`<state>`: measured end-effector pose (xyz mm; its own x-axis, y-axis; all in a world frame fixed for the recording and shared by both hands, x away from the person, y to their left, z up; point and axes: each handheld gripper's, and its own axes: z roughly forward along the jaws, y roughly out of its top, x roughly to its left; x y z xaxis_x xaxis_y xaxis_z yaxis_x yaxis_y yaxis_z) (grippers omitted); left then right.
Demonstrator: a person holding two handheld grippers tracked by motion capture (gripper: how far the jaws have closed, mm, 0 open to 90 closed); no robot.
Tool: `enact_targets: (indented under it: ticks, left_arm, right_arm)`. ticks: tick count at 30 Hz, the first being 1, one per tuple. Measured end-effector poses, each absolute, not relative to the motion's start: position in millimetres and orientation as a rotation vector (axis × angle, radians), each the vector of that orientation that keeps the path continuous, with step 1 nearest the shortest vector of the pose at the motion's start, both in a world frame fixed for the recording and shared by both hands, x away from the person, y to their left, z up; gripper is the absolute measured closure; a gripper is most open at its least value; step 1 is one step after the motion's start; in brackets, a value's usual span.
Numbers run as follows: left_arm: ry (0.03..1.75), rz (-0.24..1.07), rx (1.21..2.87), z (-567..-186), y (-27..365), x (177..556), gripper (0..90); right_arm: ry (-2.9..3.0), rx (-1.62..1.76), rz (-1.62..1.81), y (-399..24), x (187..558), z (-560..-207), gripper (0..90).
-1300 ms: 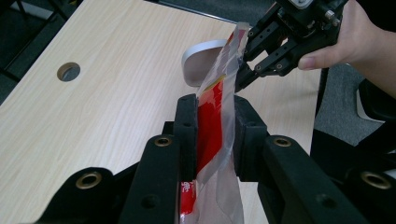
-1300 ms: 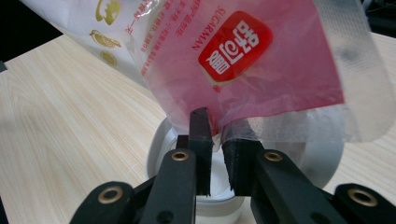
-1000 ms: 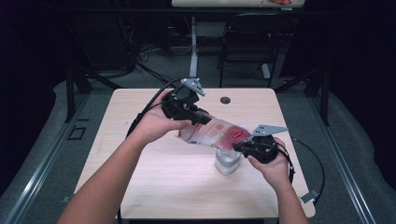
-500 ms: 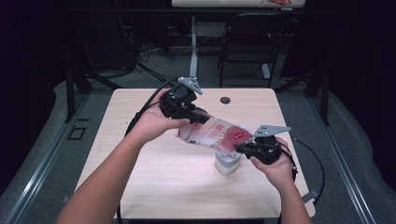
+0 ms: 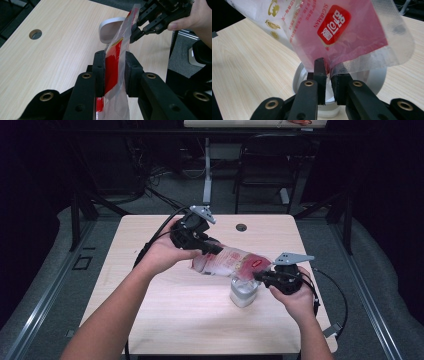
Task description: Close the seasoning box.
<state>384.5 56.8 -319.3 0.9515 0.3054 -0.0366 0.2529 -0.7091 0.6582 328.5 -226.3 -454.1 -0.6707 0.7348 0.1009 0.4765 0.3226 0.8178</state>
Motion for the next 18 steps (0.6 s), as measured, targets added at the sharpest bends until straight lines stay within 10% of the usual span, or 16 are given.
enact_targets:
  ticks: [18]
  left_arm:
    - [0.442, 0.069, 2.372, -338.7, 80.1, 384.3, 73.8]
  right_arm:
    - [2.279, 1.071, 1.319, -220.0, 328.7, -454.7, 81.6]
